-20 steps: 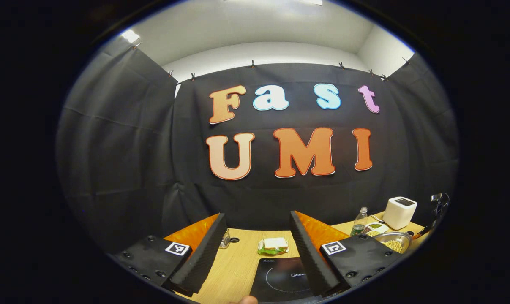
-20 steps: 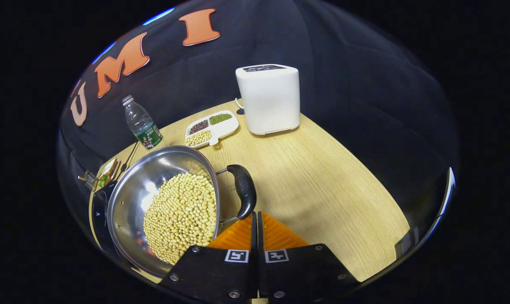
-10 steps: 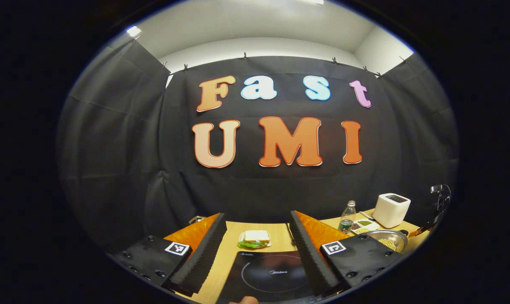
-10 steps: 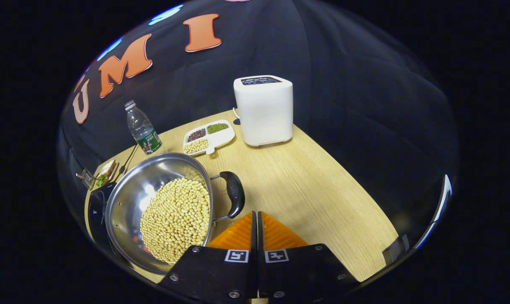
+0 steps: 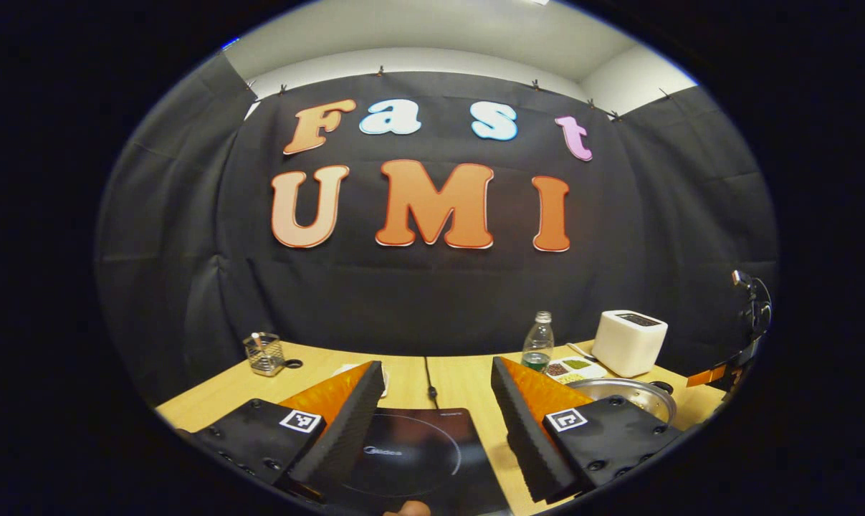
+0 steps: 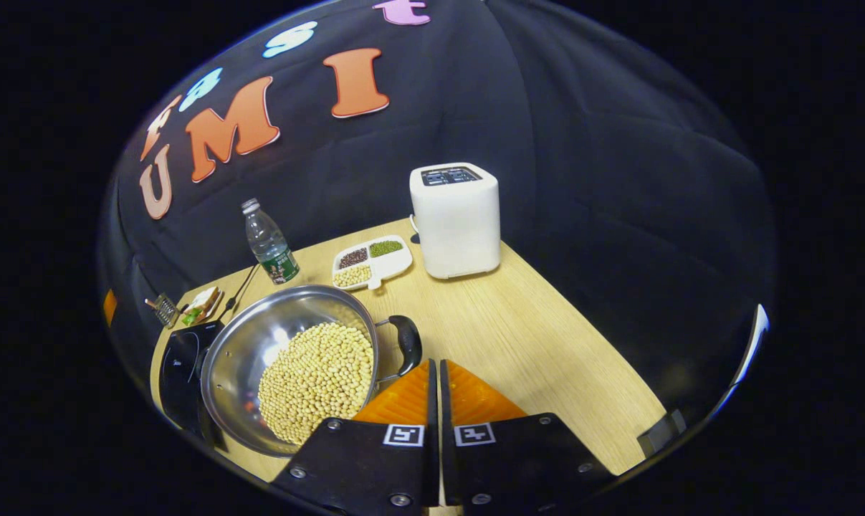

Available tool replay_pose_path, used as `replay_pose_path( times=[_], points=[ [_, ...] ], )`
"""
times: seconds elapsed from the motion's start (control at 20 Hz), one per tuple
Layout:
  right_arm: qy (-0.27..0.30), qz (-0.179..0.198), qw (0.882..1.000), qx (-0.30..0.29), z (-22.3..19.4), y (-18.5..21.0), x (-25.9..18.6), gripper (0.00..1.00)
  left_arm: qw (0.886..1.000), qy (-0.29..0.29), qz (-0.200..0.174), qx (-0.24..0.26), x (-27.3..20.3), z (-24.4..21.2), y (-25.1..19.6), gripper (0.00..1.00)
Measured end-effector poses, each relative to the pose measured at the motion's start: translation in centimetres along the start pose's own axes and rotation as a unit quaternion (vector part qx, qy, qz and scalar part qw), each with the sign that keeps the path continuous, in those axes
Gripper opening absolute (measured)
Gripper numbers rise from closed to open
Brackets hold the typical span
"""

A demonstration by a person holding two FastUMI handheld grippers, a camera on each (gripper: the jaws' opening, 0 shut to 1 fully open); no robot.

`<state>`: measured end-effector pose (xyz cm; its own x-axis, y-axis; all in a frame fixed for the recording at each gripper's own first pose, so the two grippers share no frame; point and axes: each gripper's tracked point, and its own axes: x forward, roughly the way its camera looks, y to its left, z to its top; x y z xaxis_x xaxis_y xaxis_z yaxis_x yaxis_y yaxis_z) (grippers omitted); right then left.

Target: First push the handle of the pot to place it horizontally, then grasp the pot with both hands and set it on the induction cooktop.

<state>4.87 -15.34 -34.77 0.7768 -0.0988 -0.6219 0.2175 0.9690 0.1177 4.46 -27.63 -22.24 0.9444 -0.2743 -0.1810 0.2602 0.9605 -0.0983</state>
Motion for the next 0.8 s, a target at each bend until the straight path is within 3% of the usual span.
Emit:
replay_pose_path(
  times=[0.2,0.3,0.35,0.4,0.65,0.8],
  points=[
    [-0.033,0.034,0.999,-0.012,1.2,1.7,0.1,0.08,0.999,0.013,-0.028,-0.009,2.1,-3.7,-5.1,0.98],
    [-0.046,0.041,0.998,-0.027,1.5,2.2,0.5,0.2,0.999,0.036,-0.036,-0.016,3.1,-5.7,-6.7,0.98],
    [-0.052,0.043,0.997,-0.034,1.7,2.3,0.7,0.31,0.998,0.048,-0.037,-0.021,3.4,-6.7,-7.3,0.98],
    [-0.058,0.044,0.996,-0.041,1.9,2.4,0.9,0.34,0.997,0.058,-0.037,-0.023,4.0,-7.6,-7.5,0.99],
    [-0.071,0.049,0.994,-0.063,2.1,2.9,2.6,0.81,0.994,0.103,-0.035,-0.028,5.4,-11.4,-8.3,0.99],
    [-0.058,0.05,0.995,-0.067,1.6,3.3,4.1,0.92,0.989,0.14,-0.041,-0.033,6.0,-13.9,-9.3,0.99]
  ],
)
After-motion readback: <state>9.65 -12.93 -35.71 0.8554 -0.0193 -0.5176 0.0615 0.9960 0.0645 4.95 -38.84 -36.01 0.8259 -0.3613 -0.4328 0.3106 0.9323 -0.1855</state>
